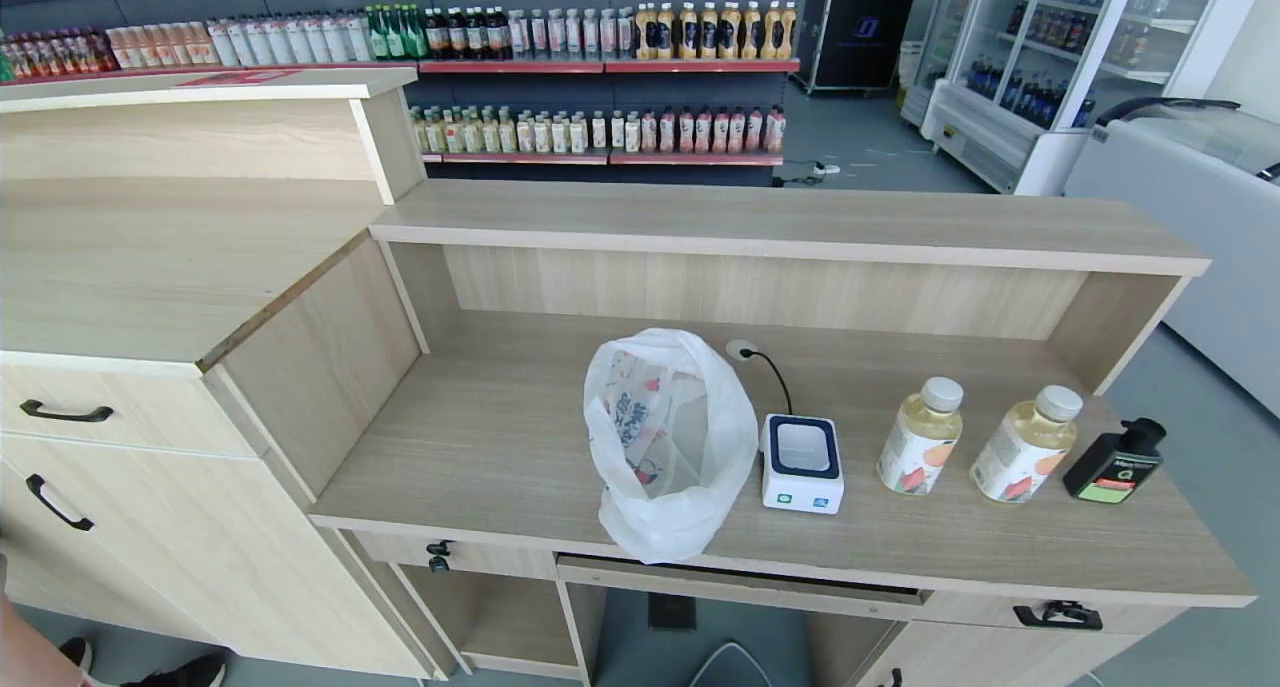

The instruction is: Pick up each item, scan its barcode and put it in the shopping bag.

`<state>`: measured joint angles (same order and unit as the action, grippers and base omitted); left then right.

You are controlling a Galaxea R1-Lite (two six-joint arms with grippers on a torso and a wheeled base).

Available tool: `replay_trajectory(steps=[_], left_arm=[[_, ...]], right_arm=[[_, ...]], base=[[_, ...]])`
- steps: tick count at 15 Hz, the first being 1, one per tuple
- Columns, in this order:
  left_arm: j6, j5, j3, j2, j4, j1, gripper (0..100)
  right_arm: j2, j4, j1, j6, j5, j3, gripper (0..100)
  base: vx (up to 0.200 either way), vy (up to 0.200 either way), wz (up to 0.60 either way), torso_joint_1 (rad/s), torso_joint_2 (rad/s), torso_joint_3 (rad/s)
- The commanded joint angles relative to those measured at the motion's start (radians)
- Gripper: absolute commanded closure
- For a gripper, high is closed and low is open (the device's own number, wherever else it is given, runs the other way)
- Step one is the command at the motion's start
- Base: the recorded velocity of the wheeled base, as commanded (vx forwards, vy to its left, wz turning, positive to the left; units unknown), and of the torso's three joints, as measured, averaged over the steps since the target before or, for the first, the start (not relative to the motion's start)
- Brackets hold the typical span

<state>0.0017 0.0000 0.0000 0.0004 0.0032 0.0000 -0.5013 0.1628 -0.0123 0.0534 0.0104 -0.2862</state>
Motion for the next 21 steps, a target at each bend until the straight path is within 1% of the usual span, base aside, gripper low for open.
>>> replay_trajectory(steps=[1,2,4,6,7,10,12,15,17,21], left_arm=[[0.0,0.0,0.0,0.0,0.0,0.0,0],[0.0,0.0,0.0,0.0,0.0,0.0,0],[0.0,0.0,0.0,0.0,0.0,0.0,0],[0.0,0.0,0.0,0.0,0.0,0.0,0],[0.0,0.0,0.0,0.0,0.0,0.0,0],[0.0,0.0,0.0,0.0,0.0,0.0,0],[0.0,0.0,0.0,0.0,0.0,0.0,0],[0.0,0.0,0.0,0.0,0.0,0.0,0],[0.0,0.0,0.0,0.0,0.0,0.0,0],[0.0,0.0,0.0,0.0,0.0,0.0,0]], right_arm=[[-0.571,0.331,-0.005,0.006,-0.012,-0.103,0],[-0.717,0.451,-0.005,0.003,-0.009,-0.099,0],[-0.899,0.6,-0.006,-0.006,-0.001,-0.09,0],[-1.04,0.682,-0.072,-0.072,-0.003,-0.07,0],[-1.12,0.753,-0.089,-0.099,0.0,-0.056,0],[-1.34,1.046,-0.104,-0.121,-0.003,-0.03,0],[-1.464,1.186,-0.135,-0.17,-0.006,-0.028,0],[-1.525,1.207,-0.146,-0.184,-0.007,-0.03,0],[-1.551,1.209,-0.13,-0.173,0.002,-0.048,0],[-1.594,1.207,-0.089,-0.138,0.002,-0.142,0]], base=[[0.0,0.0,0.0,0.0,0.0,0.0],[0.0,0.0,0.0,0.0,0.0,0.0],[0.0,0.0,0.0,0.0,0.0,0.0],[0.0,0.0,0.0,0.0,0.0,0.0],[0.0,0.0,0.0,0.0,0.0,0.0],[0.0,0.0,0.0,0.0,0.0,0.0],[0.0,0.0,0.0,0.0,0.0,0.0],[0.0,0.0,0.0,0.0,0.0,0.0],[0.0,0.0,0.0,0.0,0.0,0.0],[0.0,0.0,0.0,0.0,0.0,0.0]])
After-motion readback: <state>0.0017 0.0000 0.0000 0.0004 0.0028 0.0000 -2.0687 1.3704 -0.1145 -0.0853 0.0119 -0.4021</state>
